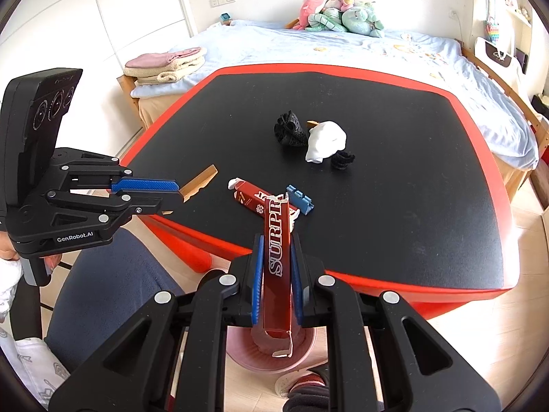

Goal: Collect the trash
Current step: 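Carry the stick and red carton over the pink bin with both grippers, then open both grippers to drop the stick and carton into the bin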

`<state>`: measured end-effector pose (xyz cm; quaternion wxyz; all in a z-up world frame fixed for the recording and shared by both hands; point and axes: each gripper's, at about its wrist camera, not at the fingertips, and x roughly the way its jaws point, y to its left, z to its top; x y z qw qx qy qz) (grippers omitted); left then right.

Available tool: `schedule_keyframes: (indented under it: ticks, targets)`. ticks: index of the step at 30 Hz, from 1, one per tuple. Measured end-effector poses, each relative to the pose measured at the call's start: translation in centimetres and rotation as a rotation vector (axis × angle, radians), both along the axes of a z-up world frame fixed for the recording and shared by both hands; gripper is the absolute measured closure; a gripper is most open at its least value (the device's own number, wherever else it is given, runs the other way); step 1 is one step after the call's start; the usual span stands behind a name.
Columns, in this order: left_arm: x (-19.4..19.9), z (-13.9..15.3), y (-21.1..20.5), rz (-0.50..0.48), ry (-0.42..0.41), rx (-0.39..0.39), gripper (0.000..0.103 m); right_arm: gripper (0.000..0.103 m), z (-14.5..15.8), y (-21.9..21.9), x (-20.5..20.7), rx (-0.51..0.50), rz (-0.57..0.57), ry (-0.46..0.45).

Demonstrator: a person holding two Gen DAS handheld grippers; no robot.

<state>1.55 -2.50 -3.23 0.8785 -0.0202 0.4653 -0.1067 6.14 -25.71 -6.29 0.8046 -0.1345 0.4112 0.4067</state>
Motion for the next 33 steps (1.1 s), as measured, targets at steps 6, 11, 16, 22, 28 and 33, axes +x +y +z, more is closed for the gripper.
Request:
schedule_keyframes:
  ticks: [6, 11, 16, 22, 28, 33]
  targets:
    - [-1.7, -1.0, -1.1, -0.012, 0.017, -0.009, 0.091, 0.089, -1.2, -0.8, -2.3, -0.01, -0.004, 0.03]
    - [-2.9, -1.9, -1.7, -0.022, 0.038, -0.022, 0.091, 0.089, -2.2, -1.1, -3.5, -0.021, -0.004, 0.051]
    - [-3.9, -2.8, -2.4, -0.028, 0.059, -0.031, 0.091, 0.089, -2.9, -1.3, -4.4, -0.032, 0.001, 0.068]
    - [-4.5, -3.1, -2.8, -0.036, 0.072, -0.039, 0.091, 0.089, -3.3, -1.3, -4.8, -0.035, 0.006, 0.08]
    - [-4.6, -3.3, -3.0, -0.05, 0.085, -0.048, 0.09, 0.085, -3.5, -1.4, -4.9, -0.043, 0.016, 0.087]
    - [-4.2, -3.6, -2.5, -0.022, 0.088, -0.04, 0.048, 0.021, -3.6, -1.9, -4.6, -0.039, -0.01, 0.082]
